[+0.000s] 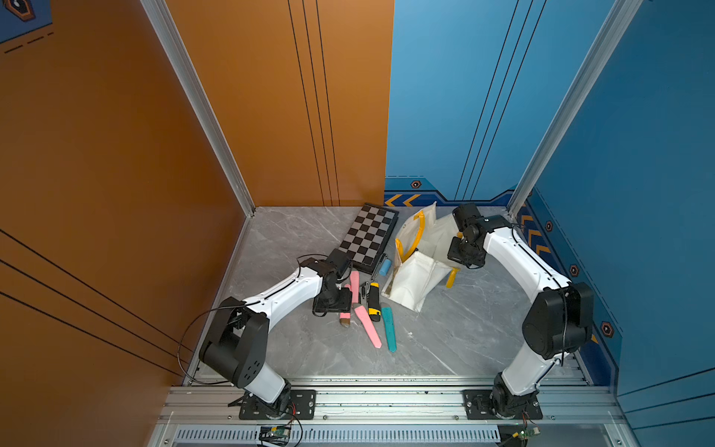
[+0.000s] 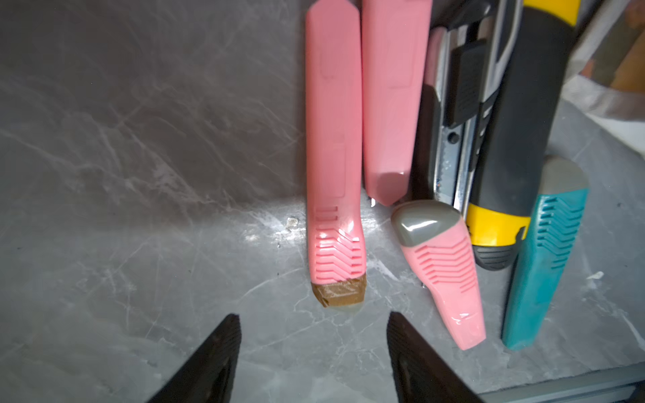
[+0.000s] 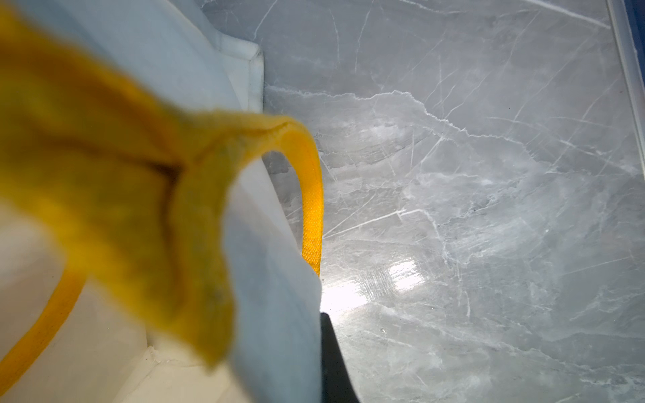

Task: Place the art knife into the pouch
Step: Pick up the utility knife at the center of the board.

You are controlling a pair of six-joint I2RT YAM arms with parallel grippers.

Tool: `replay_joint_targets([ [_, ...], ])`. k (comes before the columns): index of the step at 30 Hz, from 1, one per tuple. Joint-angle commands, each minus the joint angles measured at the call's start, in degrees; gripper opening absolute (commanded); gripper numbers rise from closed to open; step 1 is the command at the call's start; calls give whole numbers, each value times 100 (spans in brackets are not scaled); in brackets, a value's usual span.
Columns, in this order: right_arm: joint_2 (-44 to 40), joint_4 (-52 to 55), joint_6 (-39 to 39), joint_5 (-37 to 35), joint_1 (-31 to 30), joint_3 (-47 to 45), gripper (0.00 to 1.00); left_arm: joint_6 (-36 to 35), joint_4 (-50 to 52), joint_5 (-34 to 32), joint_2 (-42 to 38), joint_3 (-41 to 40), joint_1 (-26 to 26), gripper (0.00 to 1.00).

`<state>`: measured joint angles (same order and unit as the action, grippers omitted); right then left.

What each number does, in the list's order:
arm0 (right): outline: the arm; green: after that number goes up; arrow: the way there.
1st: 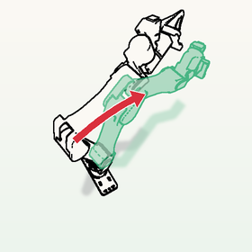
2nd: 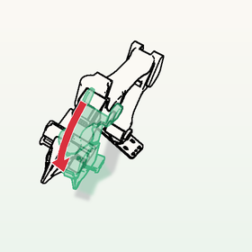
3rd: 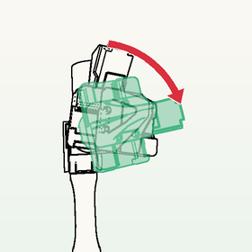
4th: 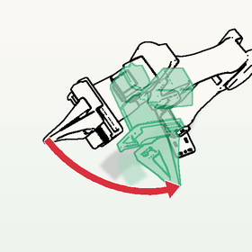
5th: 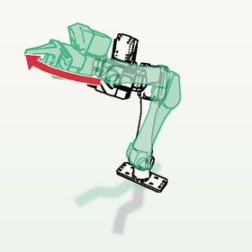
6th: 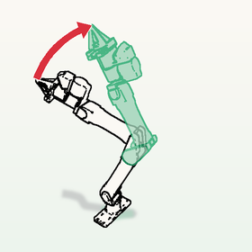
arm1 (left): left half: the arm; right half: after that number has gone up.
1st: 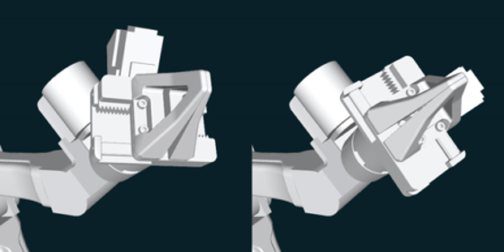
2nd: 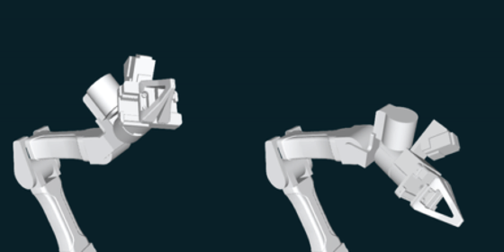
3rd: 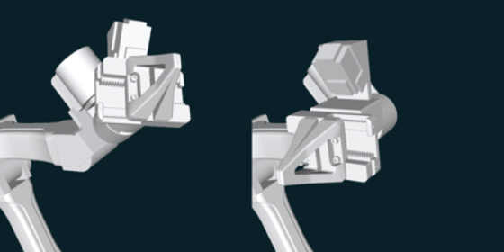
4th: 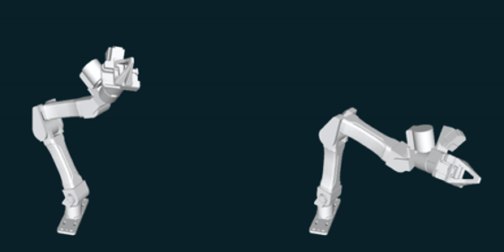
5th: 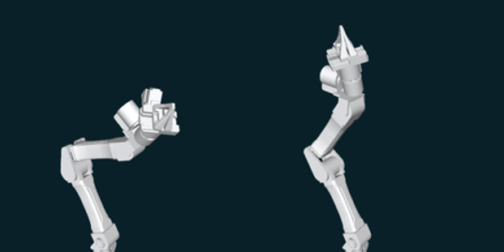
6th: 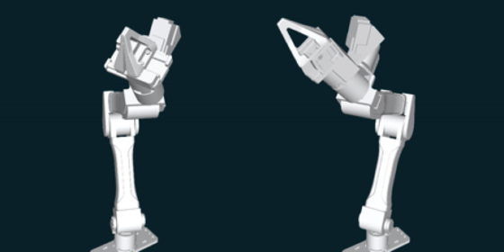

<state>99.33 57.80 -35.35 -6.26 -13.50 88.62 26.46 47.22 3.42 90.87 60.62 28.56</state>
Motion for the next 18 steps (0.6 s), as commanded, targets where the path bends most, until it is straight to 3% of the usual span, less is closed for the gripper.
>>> replay_joint_targets([
  [1,72,-27,46,32,-8,34,0,110,-1,-176,333,-20,67,69],
  [12,50,-28,-33,-24,-12,-75,0,217,-425,-193,1073,186,143,68],
  [18,50,-26,-11,-72,9,-46,0,199,-418,-329,1170,132,-136,35],
])
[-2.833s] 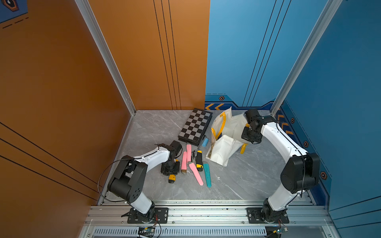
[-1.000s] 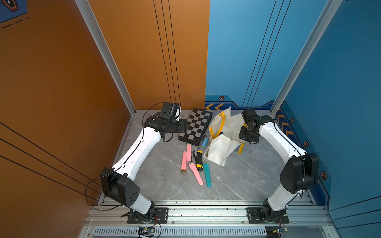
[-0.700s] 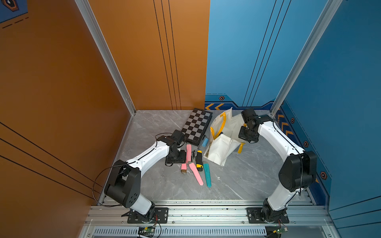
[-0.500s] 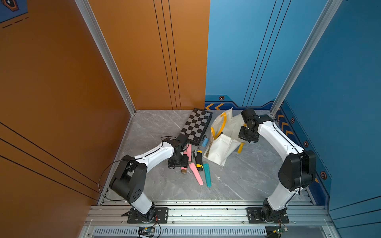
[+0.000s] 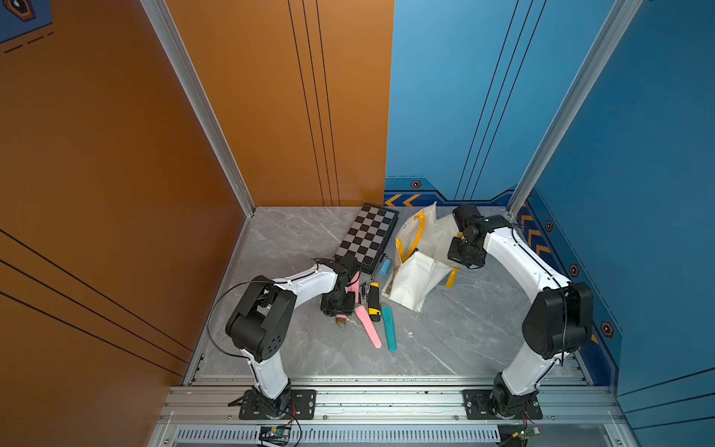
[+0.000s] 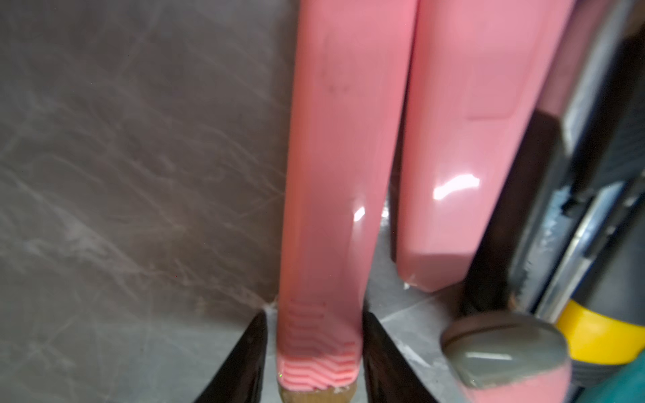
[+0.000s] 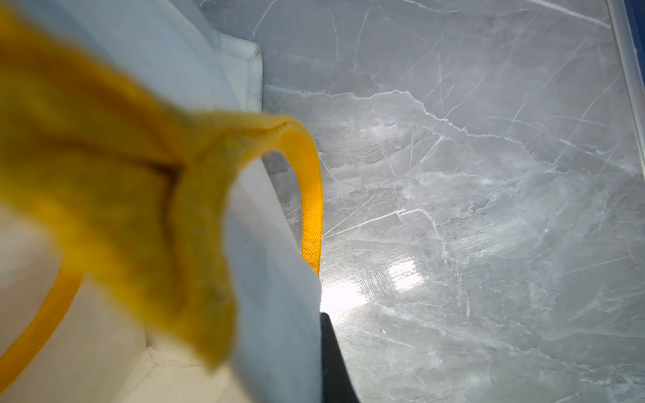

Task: Place the art knife into the pouch
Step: Pick up the utility knife at the center of the board, then place the utility knife in the pouch.

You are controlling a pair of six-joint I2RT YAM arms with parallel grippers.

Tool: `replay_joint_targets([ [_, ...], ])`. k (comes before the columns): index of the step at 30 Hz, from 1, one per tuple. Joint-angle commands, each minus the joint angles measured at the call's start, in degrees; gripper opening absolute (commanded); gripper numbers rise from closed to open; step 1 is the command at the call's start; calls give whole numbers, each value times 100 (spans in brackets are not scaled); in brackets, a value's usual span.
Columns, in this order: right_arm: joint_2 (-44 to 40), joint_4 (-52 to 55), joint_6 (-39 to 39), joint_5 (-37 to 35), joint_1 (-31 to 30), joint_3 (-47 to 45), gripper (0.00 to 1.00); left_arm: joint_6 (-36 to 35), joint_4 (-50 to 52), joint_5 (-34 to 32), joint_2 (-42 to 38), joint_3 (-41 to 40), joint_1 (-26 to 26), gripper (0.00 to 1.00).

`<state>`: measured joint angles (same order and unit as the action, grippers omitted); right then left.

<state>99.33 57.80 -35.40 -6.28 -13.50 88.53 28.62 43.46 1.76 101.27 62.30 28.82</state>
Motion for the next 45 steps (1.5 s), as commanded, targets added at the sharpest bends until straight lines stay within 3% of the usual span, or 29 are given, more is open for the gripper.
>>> replay_joint_targets([
  [1,47,-25,1,-74,20,-37,0,-45,-39,-166,77,-52,-200,30],
  [7,69,-28,54,-69,58,4,0,-111,174,-248,-645,240,-433,24],
  [14,126,-37,141,31,40,128,0,-358,285,-365,-1106,1886,-385,24],
  [23,151,-93,226,138,-7,105,0,-1208,270,-205,617,5735,898,23],
  [27,97,-109,262,157,-17,102,0,-1433,276,138,1552,6852,1298,23],
  [31,-51,-104,273,131,-21,44,0,-1190,261,405,2064,6928,1361,27],
  [34,-157,-105,283,111,-1,-45,0,-1166,264,384,2086,6714,1363,51],
  [37,-217,-110,281,119,15,-122,0,-1189,276,304,1989,6677,1346,64],
  [41,-248,-103,274,124,15,-171,0,-1171,274,186,1601,6603,1181,68],
  [45,-282,-104,253,90,27,-234,0,-1051,270,-66,784,5905,771,70],
])
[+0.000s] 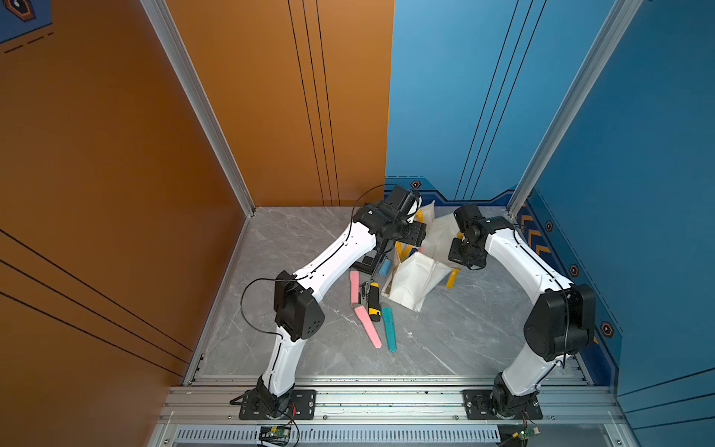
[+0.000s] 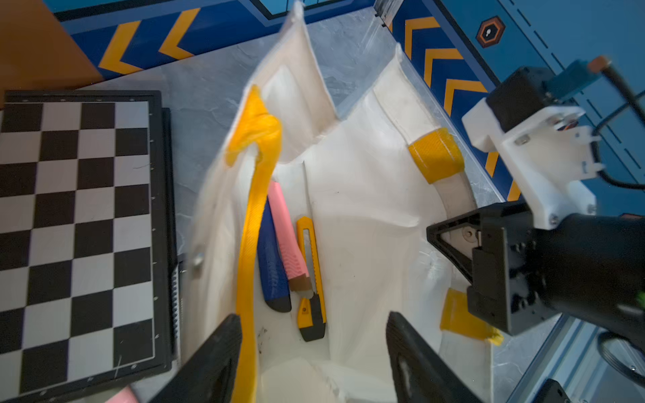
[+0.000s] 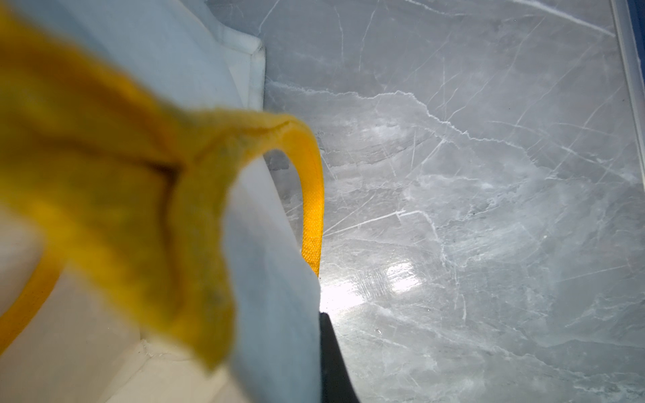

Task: Place the art knife into the pouch
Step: Place the utility knife in the pouch, then pick up the utility knife at the center of the board.

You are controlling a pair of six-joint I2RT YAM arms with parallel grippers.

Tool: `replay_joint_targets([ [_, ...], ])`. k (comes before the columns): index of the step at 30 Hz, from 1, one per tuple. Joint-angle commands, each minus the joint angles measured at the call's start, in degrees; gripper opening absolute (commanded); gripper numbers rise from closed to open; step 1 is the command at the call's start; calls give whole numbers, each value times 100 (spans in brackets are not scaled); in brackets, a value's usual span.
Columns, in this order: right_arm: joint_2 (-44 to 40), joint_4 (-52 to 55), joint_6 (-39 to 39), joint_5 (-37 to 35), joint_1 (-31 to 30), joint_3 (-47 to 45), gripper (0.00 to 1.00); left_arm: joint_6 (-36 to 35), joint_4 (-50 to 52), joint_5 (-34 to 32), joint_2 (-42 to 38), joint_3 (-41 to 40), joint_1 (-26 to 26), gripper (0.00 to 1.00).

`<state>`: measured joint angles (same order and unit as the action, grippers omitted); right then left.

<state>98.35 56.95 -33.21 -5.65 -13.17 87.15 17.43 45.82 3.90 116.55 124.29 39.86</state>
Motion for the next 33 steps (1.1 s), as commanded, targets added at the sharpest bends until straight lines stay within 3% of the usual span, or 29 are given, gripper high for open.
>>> replay_joint_targets([
  [1,-195,-23,32,10,3,-123,0,55,34,-349,-979,-673,-465,71],
  [7,-296,-18,-18,-85,99,-280,0,279,46,-440,-1998,-3565,-989,70],
  [11,-331,-18,-48,-88,179,-312,0,636,29,-522,-2107,-4575,-1015,75],
  [16,-286,-21,-77,-62,184,-259,0,851,1,-928,-1678,-4580,-1071,76],
  [33,-465,-30,-136,-195,204,-488,0,1022,-504,-835,-287,-4105,-1296,73],
])
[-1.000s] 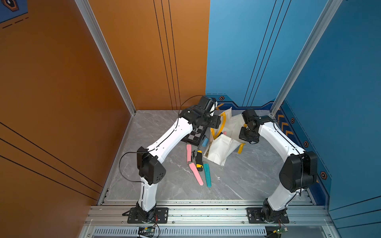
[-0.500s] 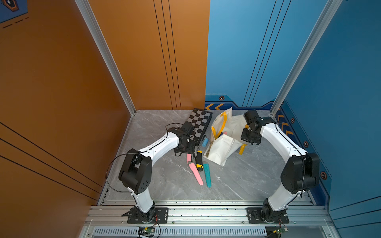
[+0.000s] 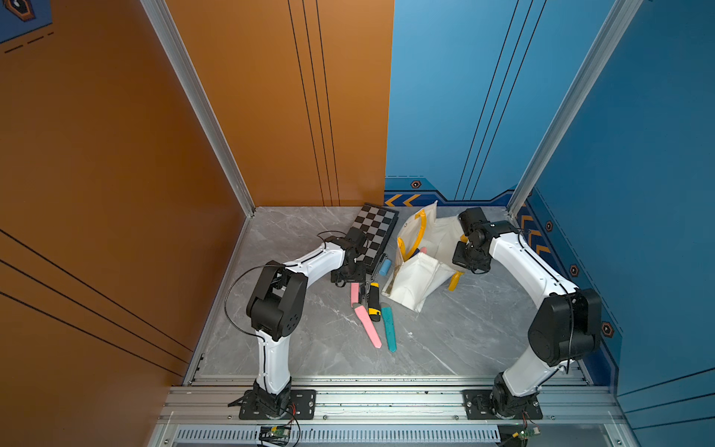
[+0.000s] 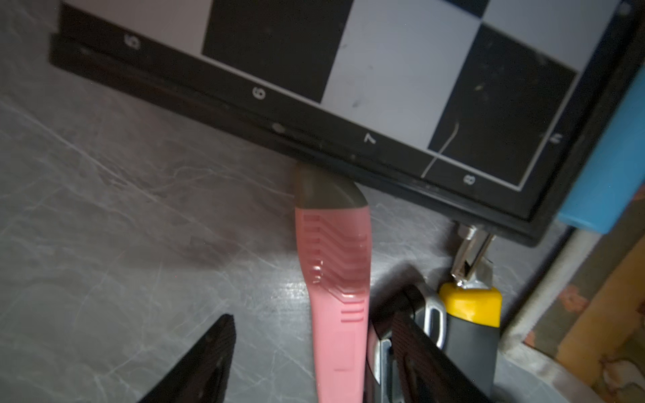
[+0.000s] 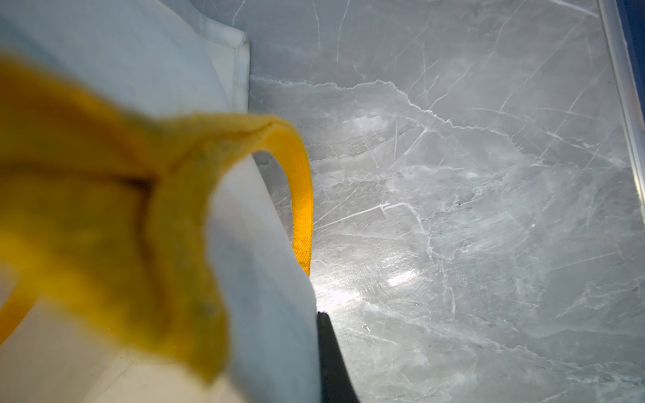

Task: Place the art knife into the pouch
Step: Pick up the utility knife at the center of the board.

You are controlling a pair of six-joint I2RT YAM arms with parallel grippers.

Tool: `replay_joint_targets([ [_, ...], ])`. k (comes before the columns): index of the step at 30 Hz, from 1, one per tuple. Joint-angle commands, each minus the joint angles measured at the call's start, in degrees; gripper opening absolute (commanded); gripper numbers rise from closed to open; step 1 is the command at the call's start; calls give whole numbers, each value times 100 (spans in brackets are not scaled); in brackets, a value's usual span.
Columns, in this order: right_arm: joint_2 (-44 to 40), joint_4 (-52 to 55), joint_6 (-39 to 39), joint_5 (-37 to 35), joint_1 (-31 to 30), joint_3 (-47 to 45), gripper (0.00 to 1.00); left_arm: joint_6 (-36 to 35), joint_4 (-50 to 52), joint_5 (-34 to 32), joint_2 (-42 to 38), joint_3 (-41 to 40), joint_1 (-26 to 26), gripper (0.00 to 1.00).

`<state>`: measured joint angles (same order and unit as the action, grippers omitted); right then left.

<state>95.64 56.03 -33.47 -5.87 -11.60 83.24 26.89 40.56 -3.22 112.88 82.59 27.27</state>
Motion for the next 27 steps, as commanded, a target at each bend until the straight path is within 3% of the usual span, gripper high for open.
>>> replay_joint_targets([
  [1,-194,64,-115,-170,54,-106,0,77,22,-137,107,31,-42,72],
  [6,-155,58,-106,-161,95,-107,0,38,23,-273,302,-8,39,69],
  [9,-133,62,-96,-160,90,-71,0,48,27,-333,340,-24,85,57],
  [13,-101,57,-70,-137,100,-64,0,35,29,-415,364,-63,95,55],
  [16,-93,55,-54,-119,110,-36,0,21,31,-390,353,-67,86,38],
  [20,-89,56,-28,-116,114,-18,0,-68,49,-498,-66,-135,39,24],
  [27,-156,49,-29,-103,126,-51,0,-302,76,-457,-1323,440,-22,22],
])
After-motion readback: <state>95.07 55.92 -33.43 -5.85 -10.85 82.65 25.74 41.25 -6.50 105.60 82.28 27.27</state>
